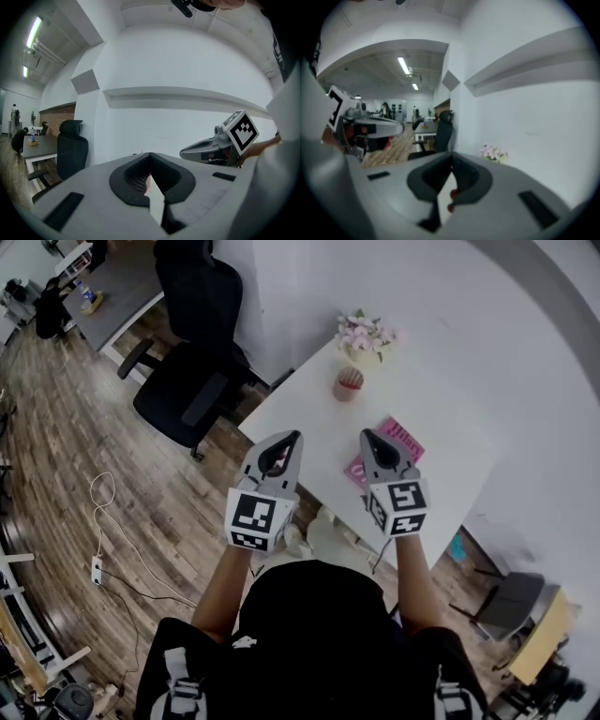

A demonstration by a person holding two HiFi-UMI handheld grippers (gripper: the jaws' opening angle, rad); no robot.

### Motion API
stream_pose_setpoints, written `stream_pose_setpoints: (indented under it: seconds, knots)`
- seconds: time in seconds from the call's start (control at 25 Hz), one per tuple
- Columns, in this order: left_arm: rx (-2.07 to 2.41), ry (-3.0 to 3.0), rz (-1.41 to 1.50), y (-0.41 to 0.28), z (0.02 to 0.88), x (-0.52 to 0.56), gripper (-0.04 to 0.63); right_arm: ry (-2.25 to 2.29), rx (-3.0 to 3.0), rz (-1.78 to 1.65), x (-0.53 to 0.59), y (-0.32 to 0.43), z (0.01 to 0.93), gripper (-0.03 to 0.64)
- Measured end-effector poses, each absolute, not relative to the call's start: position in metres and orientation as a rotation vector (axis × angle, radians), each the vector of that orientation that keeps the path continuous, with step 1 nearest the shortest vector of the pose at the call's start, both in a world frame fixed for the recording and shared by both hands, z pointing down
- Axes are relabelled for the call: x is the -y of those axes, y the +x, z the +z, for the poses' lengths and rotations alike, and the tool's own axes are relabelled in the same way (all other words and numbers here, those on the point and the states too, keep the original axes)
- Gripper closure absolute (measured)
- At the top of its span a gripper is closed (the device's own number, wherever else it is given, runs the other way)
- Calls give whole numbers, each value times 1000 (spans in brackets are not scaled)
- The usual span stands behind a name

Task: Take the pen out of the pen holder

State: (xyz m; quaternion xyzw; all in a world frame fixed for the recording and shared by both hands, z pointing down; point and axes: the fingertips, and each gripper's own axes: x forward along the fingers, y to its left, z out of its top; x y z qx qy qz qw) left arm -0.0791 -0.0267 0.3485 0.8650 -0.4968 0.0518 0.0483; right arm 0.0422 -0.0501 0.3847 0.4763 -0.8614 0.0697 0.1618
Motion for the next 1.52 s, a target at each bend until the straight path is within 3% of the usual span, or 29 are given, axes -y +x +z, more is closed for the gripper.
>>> stream_pose_setpoints:
  seconds: [1.52]
  knots:
    - [1314, 2577, 492, 17, 451, 152, 580, 1246, 2395, 477, 165, 95, 491, 583]
